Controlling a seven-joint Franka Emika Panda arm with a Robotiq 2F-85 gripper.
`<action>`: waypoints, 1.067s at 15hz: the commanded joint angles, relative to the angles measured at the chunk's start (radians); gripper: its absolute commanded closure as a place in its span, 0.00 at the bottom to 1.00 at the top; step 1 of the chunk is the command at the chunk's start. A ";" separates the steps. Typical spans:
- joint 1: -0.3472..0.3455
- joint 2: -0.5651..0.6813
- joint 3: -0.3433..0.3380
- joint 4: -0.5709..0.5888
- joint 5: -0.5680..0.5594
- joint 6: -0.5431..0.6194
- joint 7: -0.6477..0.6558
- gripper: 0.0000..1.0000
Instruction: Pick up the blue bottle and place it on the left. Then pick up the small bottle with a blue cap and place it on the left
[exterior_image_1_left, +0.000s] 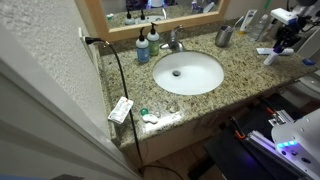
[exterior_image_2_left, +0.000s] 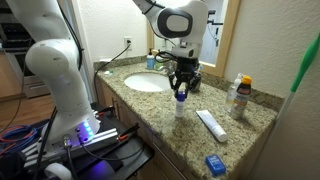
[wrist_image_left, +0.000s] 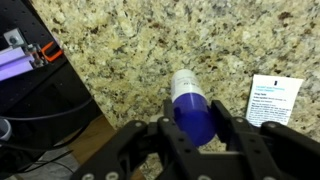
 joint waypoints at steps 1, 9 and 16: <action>0.016 0.022 -0.005 0.013 -0.001 -0.008 -0.003 0.85; 0.123 -0.259 0.089 0.087 0.062 -0.259 -0.208 0.85; 0.161 -0.346 0.187 0.134 0.074 -0.378 -0.213 0.85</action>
